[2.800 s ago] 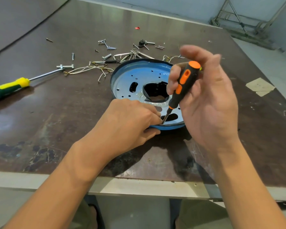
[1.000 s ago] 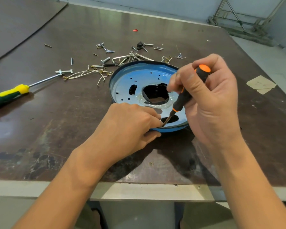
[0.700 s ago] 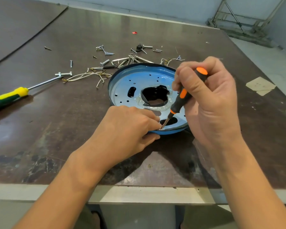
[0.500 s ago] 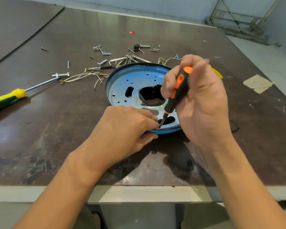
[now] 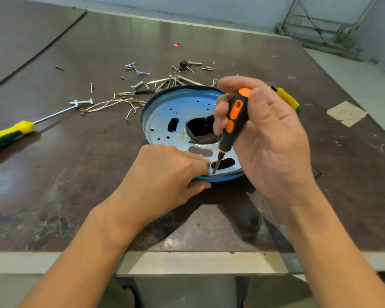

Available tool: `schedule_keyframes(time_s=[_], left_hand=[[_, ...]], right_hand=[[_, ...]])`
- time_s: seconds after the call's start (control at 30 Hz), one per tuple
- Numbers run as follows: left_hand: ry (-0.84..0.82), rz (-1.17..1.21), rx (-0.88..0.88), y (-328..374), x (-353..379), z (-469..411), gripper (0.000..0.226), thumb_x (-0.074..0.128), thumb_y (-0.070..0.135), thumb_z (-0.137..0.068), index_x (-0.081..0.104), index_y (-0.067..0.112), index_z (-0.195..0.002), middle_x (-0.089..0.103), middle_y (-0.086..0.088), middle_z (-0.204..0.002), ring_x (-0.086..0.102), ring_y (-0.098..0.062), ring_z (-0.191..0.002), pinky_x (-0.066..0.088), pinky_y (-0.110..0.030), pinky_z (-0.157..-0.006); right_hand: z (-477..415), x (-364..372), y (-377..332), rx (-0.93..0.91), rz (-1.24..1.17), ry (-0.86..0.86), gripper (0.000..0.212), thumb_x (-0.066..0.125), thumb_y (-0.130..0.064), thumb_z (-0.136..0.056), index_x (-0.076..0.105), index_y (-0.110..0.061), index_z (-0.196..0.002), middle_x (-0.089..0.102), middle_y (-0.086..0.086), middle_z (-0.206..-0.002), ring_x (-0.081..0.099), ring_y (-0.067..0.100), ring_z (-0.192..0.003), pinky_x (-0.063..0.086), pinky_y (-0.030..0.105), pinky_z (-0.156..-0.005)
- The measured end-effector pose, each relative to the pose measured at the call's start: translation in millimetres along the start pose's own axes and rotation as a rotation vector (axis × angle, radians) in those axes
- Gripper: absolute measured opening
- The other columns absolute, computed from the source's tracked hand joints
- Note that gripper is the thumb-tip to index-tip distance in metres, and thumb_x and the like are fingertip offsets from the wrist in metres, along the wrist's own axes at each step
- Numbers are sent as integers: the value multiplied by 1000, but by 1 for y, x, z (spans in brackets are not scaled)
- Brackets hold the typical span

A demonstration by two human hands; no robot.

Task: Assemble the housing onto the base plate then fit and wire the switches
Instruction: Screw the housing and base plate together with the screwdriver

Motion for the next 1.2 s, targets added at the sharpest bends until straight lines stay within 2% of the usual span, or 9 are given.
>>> schedule_keyframes(time_s=[0.17, 0.33, 0.5, 0.6, 0.77, 0.83, 0.93, 1.07, 1.2], left_hand=[[-18, 10, 8, -3, 2, 0, 20, 61, 45, -87, 73, 29, -87, 74, 15, -93, 72, -15, -88, 54, -37, -56], [5, 12, 27, -2, 1, 0, 13, 67, 41, -84, 73, 29, -86, 74, 14, -92, 72, -16, -88, 53, -37, -54], [-18, -50, 27, 0, -2, -1, 12, 71, 44, -84, 72, 33, -88, 72, 17, -92, 69, -13, -78, 47, -32, -48], [-22, -53, 23, 1, -2, 0, 12, 71, 44, -84, 72, 34, -91, 72, 17, -93, 69, -14, -76, 49, -33, -49], [-37, -64, 16, 1, -2, -1, 13, 69, 44, -85, 71, 34, -92, 71, 16, -91, 69, -14, -78, 49, -33, -50], [-47, -66, 17, 0, -1, -2, 14, 66, 46, -86, 70, 34, -92, 71, 16, -93, 69, -13, -79, 48, -33, -51], [-66, -75, 17, -2, 0, -3, 17, 63, 49, -87, 70, 35, -94, 71, 17, -96, 69, -12, -83, 50, -33, -54], [-67, -74, 12, -1, 0, -3, 18, 62, 49, -88, 69, 35, -96, 70, 16, -99, 69, -12, -84, 52, -34, -55], [-57, -102, 19, 1, 1, -2, 17, 60, 48, -89, 66, 34, -94, 70, 15, -98, 69, -14, -83, 49, -33, -52]], right_hand=[[0, -5, -1, -73, 99, 127, 16, 68, -10, -90, 55, -14, -97, 72, 6, -84, 68, 23, -74, 53, 33, -73], [-1, -1, 3, 42, -19, 24, 31, 52, -37, -93, 56, -11, -108, 61, 7, -83, 52, 18, -70, 45, 30, -69], [2, 2, 3, -23, 82, 9, 11, 63, -9, -94, 58, -8, -104, 65, 7, -90, 61, 20, -80, 52, 33, -75], [1, 2, 5, -58, 138, 110, 22, 72, -9, -86, 53, -14, -96, 67, 7, -82, 65, 21, -69, 55, 44, -72], [-1, 7, 6, 16, 4, 38, 30, 47, -35, -99, 56, -9, -114, 60, 8, -84, 49, 19, -69, 44, 31, -68], [0, 5, 4, 22, -5, 8, 32, 40, -26, -104, 57, -5, -120, 61, 9, -89, 53, 19, -76, 47, 30, -73], [1, 5, 4, -54, 116, 31, 18, 62, -17, -96, 58, -7, -111, 68, 6, -92, 65, 21, -82, 53, 36, -79], [0, 2, 6, -96, 125, 144, 21, 68, -6, -90, 51, -11, -102, 70, 8, -82, 65, 20, -67, 52, 35, -71], [0, 3, 7, -55, 30, 99, 17, 43, -22, -105, 55, -11, -111, 62, 9, -82, 51, 16, -67, 45, 32, -69]])
Point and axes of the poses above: each hand's wrist, its own z-axis away from the middle knuckle, its own x-axis out of the palm, y = z × x, the point moved 2 cm from there along -z, towards the middle knuckle
